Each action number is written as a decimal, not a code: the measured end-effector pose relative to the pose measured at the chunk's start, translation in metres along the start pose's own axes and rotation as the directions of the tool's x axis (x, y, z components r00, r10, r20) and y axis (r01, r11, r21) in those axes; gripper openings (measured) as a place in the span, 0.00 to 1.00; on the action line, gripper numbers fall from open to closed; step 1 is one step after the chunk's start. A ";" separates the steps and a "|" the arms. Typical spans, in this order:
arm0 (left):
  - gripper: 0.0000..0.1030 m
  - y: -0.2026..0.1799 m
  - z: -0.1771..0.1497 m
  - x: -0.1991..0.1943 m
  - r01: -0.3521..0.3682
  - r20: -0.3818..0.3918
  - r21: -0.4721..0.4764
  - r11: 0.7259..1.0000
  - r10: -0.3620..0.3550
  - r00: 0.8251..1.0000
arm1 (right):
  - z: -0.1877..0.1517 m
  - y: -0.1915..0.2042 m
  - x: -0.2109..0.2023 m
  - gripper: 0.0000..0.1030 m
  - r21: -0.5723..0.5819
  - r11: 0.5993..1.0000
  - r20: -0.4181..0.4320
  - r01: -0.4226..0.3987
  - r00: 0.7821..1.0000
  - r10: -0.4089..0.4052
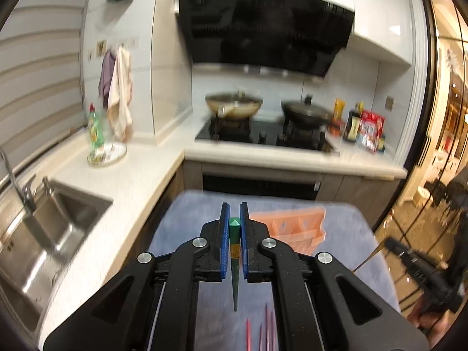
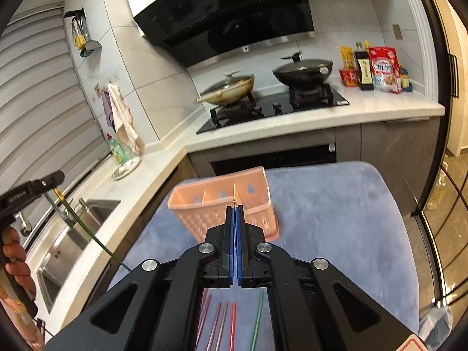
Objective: Organize utensils
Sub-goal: 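Lift the green chopstick and gold spoon and carry both over the pink basket, then open the left tool dropping the chopstick while the right tool releases the spoon into the basket, then grasp a red chopstick with the left tool while the right tool grasps a green chopstick, then lift both chopsticks and carry them over the pink basket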
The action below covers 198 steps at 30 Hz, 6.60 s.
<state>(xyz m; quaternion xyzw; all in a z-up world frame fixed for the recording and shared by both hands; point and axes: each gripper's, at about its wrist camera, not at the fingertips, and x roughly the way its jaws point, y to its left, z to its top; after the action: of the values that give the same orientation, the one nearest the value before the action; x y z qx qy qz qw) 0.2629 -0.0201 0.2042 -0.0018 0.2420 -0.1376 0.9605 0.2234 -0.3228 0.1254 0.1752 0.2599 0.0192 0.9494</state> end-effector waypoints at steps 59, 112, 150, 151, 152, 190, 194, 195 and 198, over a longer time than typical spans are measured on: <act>0.42 0.017 -0.119 0.002 -0.094 -0.170 -0.014 0.995 0.090 0.981 | -0.103 -0.004 -0.041 0.29 -0.105 0.992 -0.116 0.070 0.990 -0.082; 0.56 -0.003 -0.331 -0.039 -0.052 -0.446 -0.011 0.999 0.042 0.894 | -0.286 -0.006 -0.044 0.06 -0.123 0.982 -0.351 0.146 0.919 -0.181; 0.08 -0.013 -0.344 -0.030 0.000 -0.500 -0.003 1.000 -0.002 0.866 | -0.289 -0.009 -0.053 0.06 -0.105 0.985 -0.349 0.140 0.922 -0.168; 0.07 -0.013 -0.343 -0.032 0.003 -0.499 -0.007 1.000 -0.006 0.866 | -0.288 -0.009 -0.056 0.06 -0.103 0.985 -0.345 0.139 0.924 -0.167; 0.07 -0.013 -0.341 -0.034 0.004 -0.496 -0.010 1.000 -0.009 0.868 | -0.286 -0.009 -0.059 0.06 -0.101 0.985 -0.339 0.137 0.926 -0.164; 0.07 -0.019 -0.111 -0.025 0.019 -0.168 0.024 1.000 -0.015 0.986 | -0.062 -0.003 -0.087 0.07 -0.062 0.994 0.020 0.088 0.996 -0.086; 0.07 -0.026 -0.085 -0.021 0.035 -0.133 0.025 0.999 -0.031 0.991 | -0.037 -0.001 -0.083 0.07 -0.057 0.996 0.055 0.069 0.996 -0.066; 0.07 -0.029 -0.074 -0.019 0.041 -0.120 0.024 0.999 -0.038 0.992 | -0.031 0.000 -0.081 0.07 -0.055 0.997 0.065 0.063 0.996 -0.059; 0.07 -0.035 -0.048 -0.016 0.042 -0.078 0.026 0.999 -0.040 0.996 | -0.006 0.004 -0.076 0.07 -0.043 0.998 0.101 0.034 0.994 -0.030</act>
<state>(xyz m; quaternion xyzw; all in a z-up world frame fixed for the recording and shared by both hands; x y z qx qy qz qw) 0.2183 -0.0468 0.1720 0.0119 0.2768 -0.1605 0.9474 0.1553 -0.3269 0.1586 0.1504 0.2143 0.0011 0.9651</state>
